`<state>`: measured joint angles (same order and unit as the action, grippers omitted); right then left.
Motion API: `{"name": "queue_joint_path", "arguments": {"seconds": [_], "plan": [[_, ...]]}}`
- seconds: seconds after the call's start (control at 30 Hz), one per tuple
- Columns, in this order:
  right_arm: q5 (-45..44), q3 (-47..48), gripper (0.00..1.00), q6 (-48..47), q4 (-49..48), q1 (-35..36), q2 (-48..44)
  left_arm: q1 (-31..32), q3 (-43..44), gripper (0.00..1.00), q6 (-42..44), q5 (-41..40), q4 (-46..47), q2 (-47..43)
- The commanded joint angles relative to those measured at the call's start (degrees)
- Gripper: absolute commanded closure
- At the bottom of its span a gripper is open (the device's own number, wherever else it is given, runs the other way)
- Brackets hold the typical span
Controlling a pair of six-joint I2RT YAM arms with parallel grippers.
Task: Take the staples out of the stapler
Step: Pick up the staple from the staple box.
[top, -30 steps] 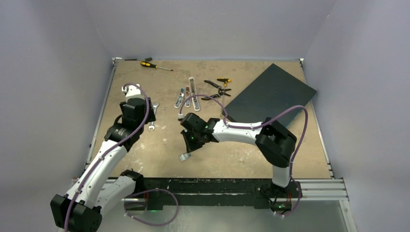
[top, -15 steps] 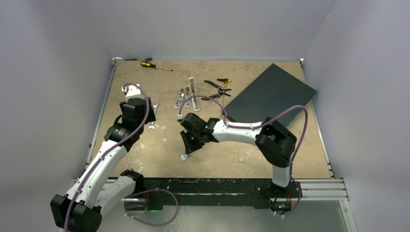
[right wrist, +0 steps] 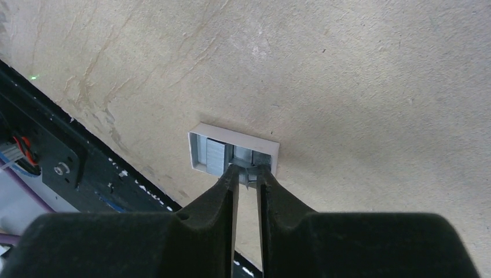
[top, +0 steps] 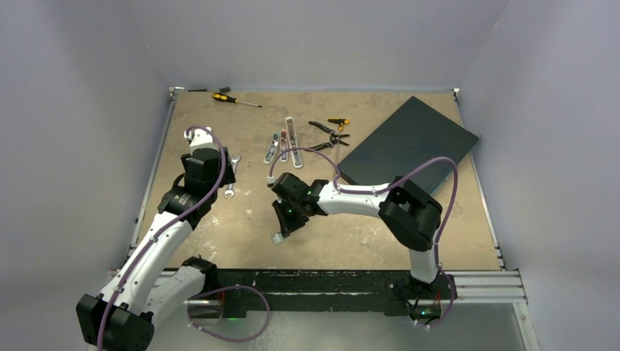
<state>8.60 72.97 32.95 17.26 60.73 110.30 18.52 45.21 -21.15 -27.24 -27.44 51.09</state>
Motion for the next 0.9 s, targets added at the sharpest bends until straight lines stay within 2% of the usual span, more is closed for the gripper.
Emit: {"name": "queue_joint_path", "arguments": {"seconds": [0.0,0.2,0.73,0.87], "plan": [[0.27,1.56,0.83,-0.84,0.50,0.40,-0.06,0.20,-0.17,0.35,1.20,0.10,1.78,-0.63],[0.19,1.39,1.00,-0.95,0.58,0.41,-0.31,0.20,-0.13,0.36,1.19,0.09,1.78,-0.55],[0.20,4.33,1.00,-0.68,3.09,0.44,-3.95,0.22,-0.12,0.36,1.19,0.17,1.81,-0.69],[-2.10,4.86,1.00,-1.17,4.10,0.36,-3.28,0.20,-0.12,0.35,1.19,0.18,1.83,-0.66]]}}
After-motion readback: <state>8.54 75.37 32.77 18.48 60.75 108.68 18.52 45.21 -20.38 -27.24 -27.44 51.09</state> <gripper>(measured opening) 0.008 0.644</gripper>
